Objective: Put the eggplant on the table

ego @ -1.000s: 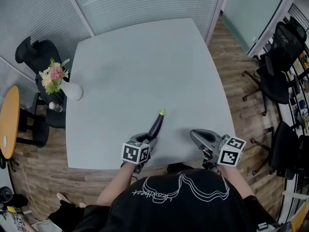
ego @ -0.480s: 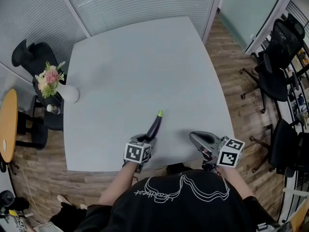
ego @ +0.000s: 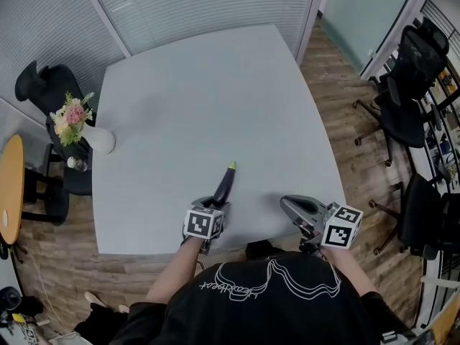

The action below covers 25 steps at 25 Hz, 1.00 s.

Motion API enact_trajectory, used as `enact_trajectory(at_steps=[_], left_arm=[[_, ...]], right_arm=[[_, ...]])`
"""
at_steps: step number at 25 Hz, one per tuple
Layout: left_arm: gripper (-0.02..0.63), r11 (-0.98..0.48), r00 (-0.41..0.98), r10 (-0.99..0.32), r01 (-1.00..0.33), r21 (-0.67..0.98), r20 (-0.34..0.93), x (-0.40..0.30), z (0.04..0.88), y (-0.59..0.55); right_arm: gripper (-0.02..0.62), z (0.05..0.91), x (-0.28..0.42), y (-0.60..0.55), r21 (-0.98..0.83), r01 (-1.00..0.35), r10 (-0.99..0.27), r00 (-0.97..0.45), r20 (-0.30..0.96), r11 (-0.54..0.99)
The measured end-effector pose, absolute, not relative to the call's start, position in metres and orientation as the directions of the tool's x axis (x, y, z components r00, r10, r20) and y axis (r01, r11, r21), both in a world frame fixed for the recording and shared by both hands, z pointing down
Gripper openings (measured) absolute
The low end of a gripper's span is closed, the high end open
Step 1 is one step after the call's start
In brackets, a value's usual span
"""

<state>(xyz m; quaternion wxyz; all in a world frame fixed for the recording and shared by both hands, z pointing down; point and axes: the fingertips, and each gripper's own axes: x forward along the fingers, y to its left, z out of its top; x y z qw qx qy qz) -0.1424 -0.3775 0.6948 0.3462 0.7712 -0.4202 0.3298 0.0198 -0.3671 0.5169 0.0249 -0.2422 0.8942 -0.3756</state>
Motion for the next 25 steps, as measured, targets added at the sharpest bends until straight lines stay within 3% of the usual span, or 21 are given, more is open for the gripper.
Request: enact_trajectory(at_steps=[8, 19, 22, 25], left_arm=[[0.268, -0.383, 0.412, -0.482, -0.893, 0.238, 0.773, -0.144, 0.679, -0.375], [0.267, -0.361, 0.486, -0.649, -0.874, 0.325, 0.585, -0.157, 0.588, -0.343], [0.240, -0.414, 0.556, -0.678, -0.829, 0.375, 0.481, -0.150, 0.549, -0.325], [0.142, -0.481, 0.621, -0.689, -0.778, 0.404, 0.374, -0.140, 0.509, -0.305]], right_arm=[[0.008, 0.509, 0.023, -0.354, -0.680, -0.402, -0.444, -0.887, 0.124, 0.613], [0.008, 0.472, 0.007, -0.320, -0.593, -0.373, -0.417, -0.906, 0.069, 0.714], [0.008, 0.462, 0.002, -0.306, -0.571, -0.369, -0.415, -0.908, 0.055, 0.733], [0.008, 0.453, 0.001, -0.291, -0.550, -0.365, -0.414, -0.909, 0.038, 0.751]])
